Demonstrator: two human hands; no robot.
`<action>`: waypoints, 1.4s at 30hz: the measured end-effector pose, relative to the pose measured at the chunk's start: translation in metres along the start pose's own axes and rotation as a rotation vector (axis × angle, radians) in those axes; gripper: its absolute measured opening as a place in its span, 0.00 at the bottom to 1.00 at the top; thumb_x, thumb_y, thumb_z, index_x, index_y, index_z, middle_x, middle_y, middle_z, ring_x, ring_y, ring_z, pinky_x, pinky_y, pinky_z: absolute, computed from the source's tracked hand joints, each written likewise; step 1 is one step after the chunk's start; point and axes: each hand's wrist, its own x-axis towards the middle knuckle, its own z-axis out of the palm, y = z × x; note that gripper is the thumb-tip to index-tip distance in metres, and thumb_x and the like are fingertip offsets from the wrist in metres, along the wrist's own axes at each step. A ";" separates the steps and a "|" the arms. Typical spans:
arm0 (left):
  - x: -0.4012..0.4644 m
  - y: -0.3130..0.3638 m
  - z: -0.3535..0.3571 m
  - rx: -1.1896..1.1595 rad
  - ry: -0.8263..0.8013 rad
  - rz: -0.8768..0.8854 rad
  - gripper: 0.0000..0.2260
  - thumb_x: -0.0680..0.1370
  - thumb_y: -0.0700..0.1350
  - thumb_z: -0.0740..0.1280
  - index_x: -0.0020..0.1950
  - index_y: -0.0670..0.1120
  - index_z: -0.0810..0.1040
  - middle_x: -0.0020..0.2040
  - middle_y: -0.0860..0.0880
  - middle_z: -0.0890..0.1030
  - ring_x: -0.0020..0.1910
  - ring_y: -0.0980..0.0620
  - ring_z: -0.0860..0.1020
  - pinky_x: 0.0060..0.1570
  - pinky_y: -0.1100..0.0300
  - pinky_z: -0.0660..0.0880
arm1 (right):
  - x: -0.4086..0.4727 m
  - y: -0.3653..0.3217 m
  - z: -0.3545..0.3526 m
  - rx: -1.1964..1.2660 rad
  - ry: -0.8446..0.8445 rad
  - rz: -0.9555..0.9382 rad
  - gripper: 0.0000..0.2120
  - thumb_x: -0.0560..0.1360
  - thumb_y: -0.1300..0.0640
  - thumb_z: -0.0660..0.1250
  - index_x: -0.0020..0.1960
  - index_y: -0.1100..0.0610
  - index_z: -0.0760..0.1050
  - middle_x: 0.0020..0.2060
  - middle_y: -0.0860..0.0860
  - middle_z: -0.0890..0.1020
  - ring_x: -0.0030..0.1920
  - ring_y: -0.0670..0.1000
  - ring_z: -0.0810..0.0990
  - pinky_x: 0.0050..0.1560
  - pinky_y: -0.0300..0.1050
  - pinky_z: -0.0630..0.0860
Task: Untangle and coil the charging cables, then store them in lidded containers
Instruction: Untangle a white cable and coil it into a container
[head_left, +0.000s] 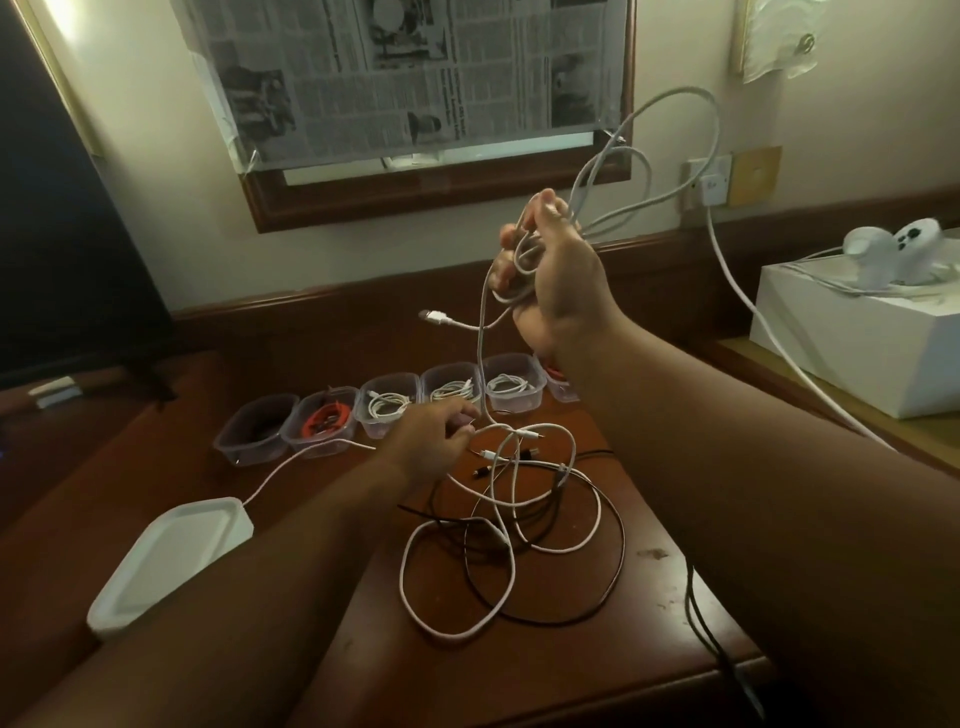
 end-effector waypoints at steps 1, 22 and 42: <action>0.001 0.001 0.000 -0.033 -0.007 -0.010 0.12 0.79 0.41 0.68 0.63 0.49 0.78 0.47 0.52 0.80 0.48 0.54 0.79 0.47 0.61 0.78 | 0.000 0.000 0.000 0.033 0.005 0.006 0.11 0.84 0.50 0.55 0.47 0.54 0.68 0.36 0.51 0.73 0.31 0.47 0.69 0.38 0.42 0.68; 0.024 0.023 -0.053 -0.632 0.538 -0.332 0.12 0.85 0.45 0.57 0.58 0.47 0.80 0.48 0.49 0.82 0.46 0.53 0.80 0.42 0.61 0.75 | -0.019 -0.005 -0.029 -1.283 -0.058 0.290 0.10 0.80 0.51 0.65 0.49 0.58 0.78 0.39 0.52 0.80 0.33 0.46 0.76 0.32 0.37 0.72; -0.097 0.123 -0.156 -1.179 0.102 -0.260 0.15 0.76 0.35 0.50 0.46 0.44 0.76 0.25 0.52 0.58 0.20 0.57 0.56 0.18 0.67 0.57 | -0.149 -0.023 -0.005 -1.469 -0.823 0.615 0.28 0.77 0.50 0.68 0.75 0.49 0.63 0.69 0.50 0.73 0.65 0.50 0.73 0.66 0.48 0.72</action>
